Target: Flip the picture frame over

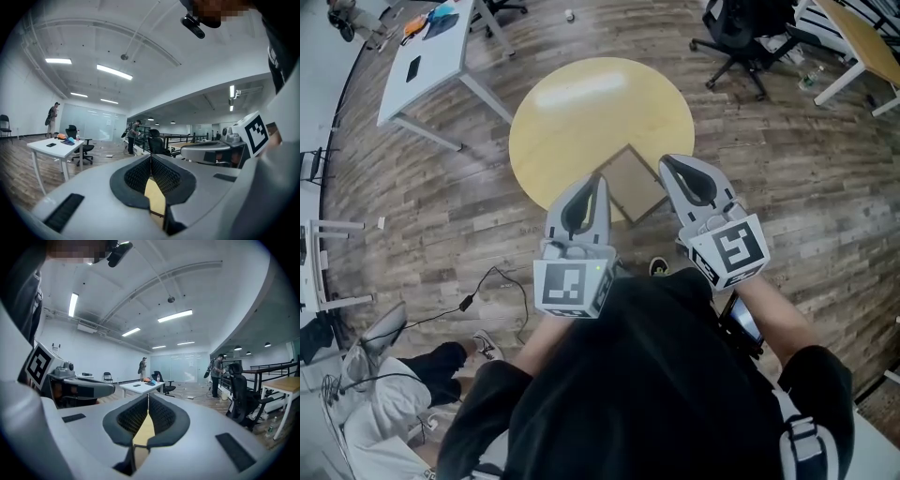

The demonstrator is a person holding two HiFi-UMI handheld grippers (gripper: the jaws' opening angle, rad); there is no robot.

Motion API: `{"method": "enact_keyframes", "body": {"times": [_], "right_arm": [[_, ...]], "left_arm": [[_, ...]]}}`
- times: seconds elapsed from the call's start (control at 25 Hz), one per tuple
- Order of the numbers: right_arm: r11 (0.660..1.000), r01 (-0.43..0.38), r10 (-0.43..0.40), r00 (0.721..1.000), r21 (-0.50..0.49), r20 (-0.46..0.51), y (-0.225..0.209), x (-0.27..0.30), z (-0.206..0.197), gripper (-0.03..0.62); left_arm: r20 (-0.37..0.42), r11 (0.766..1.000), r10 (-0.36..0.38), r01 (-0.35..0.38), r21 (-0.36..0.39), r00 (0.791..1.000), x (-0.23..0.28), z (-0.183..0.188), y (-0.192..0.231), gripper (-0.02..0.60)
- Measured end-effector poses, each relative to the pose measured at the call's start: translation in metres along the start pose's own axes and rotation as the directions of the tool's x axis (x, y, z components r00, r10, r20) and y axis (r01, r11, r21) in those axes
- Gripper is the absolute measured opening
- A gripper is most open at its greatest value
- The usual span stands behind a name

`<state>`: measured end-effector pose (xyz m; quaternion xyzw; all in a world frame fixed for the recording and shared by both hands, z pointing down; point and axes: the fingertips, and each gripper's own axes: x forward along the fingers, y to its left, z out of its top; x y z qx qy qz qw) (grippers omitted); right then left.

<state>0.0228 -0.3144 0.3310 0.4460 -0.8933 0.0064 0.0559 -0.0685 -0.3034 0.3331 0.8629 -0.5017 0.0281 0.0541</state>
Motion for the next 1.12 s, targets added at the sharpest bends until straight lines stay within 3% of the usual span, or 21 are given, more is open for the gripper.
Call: {"method": "enact_keyframes", "body": {"times": [0.52, 1.12], "right_arm": [[0.999, 0.041, -0.04, 0.999, 0.011, -0.01, -0.018, -0.001, 0.008, 0.021], [0.999, 0.028, -0.028, 0.999, -0.032, -0.015, -0.015, 0.0, 0.005, 0.021]], "left_arm": [[0.002, 0.999, -0.036, 0.036, 0.002, 0.999, 0.008, 0.002, -0.007, 0.023], [0.021, 0.998, -0.057, 0.057, 0.016, 0.998, 0.015, 0.004, -0.012, 0.023]]}}
